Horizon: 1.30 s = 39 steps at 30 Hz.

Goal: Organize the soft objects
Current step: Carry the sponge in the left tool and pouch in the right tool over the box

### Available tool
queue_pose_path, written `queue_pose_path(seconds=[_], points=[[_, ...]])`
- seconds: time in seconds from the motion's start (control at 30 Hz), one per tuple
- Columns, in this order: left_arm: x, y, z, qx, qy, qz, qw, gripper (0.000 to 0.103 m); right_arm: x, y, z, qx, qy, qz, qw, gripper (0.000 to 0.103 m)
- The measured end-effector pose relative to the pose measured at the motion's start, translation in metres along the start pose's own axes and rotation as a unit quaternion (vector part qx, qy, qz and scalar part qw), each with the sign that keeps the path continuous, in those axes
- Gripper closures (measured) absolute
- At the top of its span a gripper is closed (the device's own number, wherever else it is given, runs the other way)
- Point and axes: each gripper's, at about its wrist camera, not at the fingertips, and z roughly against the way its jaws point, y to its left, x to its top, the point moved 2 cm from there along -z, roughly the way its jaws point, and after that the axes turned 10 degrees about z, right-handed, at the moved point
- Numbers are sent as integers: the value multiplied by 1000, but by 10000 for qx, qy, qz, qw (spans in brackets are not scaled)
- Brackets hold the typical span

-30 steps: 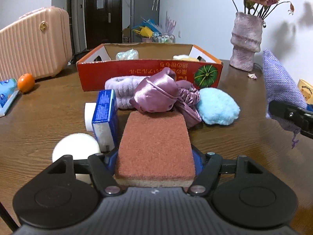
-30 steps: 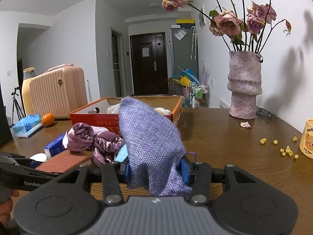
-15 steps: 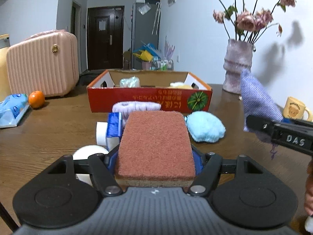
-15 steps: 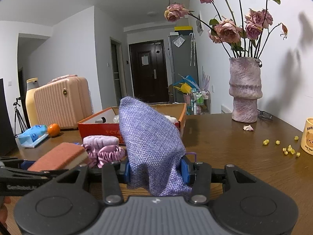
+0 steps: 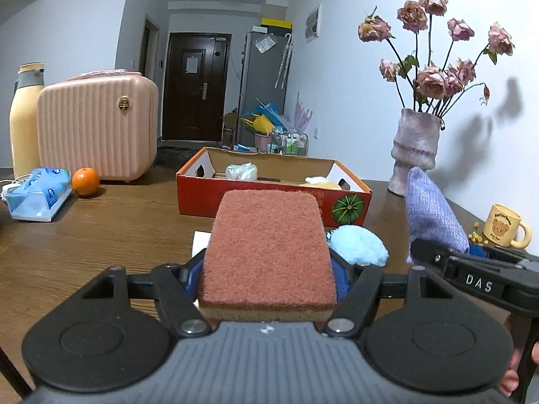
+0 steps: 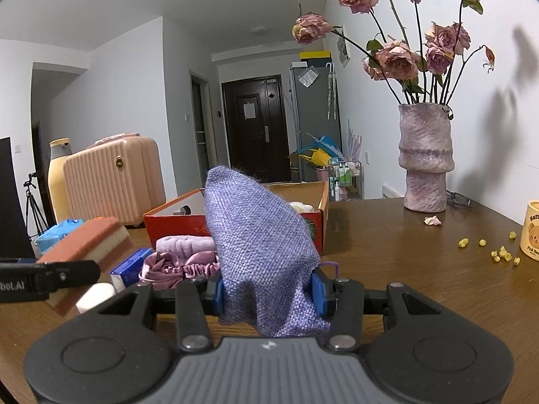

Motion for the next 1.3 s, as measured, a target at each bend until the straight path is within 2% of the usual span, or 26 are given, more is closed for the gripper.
queue_pose_path(seconds=[0.4,0.57,0.83,1.07,1.3], points=[[11,4,-3,124,-199,-30,9997,33,3,13,-1,13,-246,-41,9997,57],[23,9,-12,193,-255,4,9995,33,5,23,-13,11,-242,120,9996,57],[46,12,-30,326,-497,-40,9982,33,15,39,-34,-176,-502,405,9978,57],[66,17,-53,379,-574,74,9976,33,24,42,-55,-268,-595,354,9972,57],[83,25,-70,401,-645,164,9970,33,36,40,-77,-184,-628,104,9978,57]])
